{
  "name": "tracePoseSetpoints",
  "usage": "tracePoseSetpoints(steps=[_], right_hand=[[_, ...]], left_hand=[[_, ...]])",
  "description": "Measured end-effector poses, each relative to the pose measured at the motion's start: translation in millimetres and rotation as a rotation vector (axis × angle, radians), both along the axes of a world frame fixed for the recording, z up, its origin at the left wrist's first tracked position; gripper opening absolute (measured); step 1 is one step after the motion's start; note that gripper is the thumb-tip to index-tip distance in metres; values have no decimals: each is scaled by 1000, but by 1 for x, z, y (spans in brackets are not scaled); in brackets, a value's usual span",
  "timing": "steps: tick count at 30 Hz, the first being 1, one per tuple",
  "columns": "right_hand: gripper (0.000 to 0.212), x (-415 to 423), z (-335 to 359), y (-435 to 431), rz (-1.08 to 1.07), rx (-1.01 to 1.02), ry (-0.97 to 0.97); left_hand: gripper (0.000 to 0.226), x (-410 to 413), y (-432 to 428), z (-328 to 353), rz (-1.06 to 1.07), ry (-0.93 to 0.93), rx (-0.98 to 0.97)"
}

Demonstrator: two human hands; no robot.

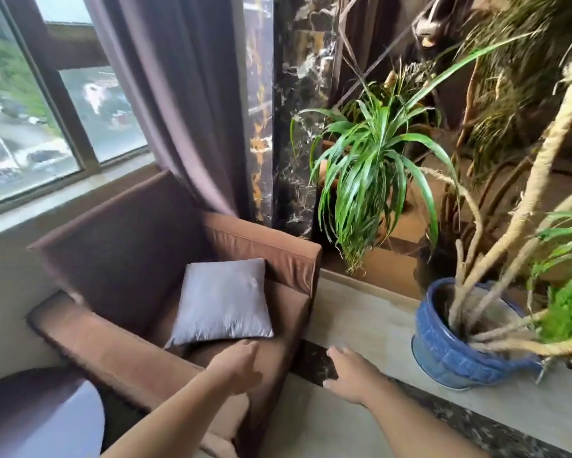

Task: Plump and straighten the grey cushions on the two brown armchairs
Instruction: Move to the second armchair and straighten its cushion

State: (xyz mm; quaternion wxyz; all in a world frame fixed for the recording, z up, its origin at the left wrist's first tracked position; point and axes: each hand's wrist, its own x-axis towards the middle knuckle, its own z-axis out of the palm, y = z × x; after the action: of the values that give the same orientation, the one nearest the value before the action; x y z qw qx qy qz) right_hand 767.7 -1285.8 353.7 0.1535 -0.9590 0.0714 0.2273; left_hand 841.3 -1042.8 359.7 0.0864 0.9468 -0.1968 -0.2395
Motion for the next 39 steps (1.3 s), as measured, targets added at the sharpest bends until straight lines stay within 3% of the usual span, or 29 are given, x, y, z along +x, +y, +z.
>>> tracePoseSetpoints(steps=[6,12,23,30,34,39], right_hand=[[65,120,-24,-80,94,3,72],[61,223,-41,-117,291,-74,130],[64,392,-69,-34,743,-117,218],[66,507,-88,13,781,-90,219],[62,560,-140,46,772,5,230],[79,632,-245,73,774,53,156]], left_hand=[[54,84,-69,-39,139,45,40],[53,133,-98,-53,310,55,0],[52,209,-58,-97,791,184,-131],[59,266,-32,-146,1039,246,-271],[43,294,-25,-172,1287,270,-377],[49,318,-29,-252,1576,245,-448]])
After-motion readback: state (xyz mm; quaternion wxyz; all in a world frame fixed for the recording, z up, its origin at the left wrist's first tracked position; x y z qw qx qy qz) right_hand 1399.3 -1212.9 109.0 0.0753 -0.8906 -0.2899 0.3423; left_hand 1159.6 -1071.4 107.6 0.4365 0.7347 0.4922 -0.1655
